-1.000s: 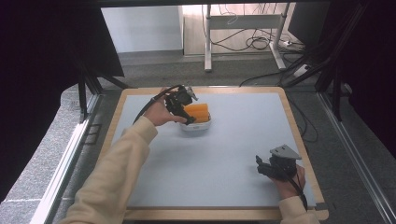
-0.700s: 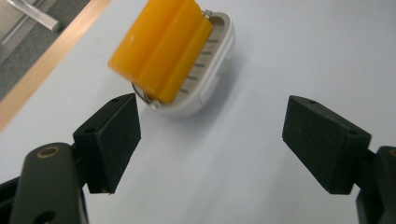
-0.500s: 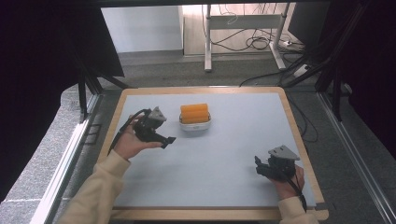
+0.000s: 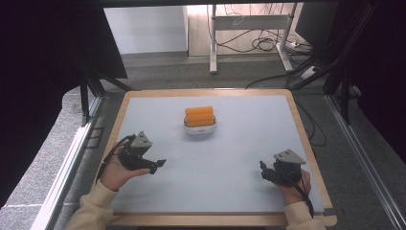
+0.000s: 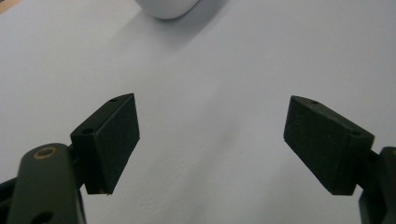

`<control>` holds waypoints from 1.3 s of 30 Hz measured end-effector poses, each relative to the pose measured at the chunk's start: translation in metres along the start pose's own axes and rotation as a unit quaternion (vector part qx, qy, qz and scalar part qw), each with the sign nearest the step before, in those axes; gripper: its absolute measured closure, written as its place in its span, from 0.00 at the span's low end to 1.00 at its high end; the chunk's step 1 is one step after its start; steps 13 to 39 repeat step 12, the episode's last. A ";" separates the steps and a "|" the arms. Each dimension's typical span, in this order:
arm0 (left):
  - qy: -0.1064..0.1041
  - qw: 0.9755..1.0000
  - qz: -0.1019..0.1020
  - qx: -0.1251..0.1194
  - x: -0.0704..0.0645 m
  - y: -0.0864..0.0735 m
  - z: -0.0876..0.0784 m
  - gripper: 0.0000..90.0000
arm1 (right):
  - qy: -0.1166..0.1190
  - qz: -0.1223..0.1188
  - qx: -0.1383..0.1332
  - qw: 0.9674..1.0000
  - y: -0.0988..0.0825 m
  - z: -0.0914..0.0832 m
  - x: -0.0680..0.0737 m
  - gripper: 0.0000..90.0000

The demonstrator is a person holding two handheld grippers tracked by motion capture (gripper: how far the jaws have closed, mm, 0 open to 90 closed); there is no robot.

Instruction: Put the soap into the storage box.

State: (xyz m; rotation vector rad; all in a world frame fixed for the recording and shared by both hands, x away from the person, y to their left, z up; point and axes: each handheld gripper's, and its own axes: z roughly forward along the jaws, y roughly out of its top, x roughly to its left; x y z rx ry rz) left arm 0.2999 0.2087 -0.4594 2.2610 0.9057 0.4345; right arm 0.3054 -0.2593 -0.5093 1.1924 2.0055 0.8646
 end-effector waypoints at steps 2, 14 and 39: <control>0.000 1.000 -0.004 0.003 0.001 -0.003 0.001 0.20 | 0.001 0.001 0.000 1.000 0.000 0.000 -0.001 0.20; -0.005 1.000 -0.020 0.005 0.005 -0.005 0.008 0.19 | 0.013 -0.003 -0.006 1.000 -0.002 0.002 0.000 0.20; -0.005 1.000 -0.020 0.005 0.005 -0.005 0.008 0.19 | 0.013 -0.003 -0.006 1.000 -0.002 0.002 0.000 0.20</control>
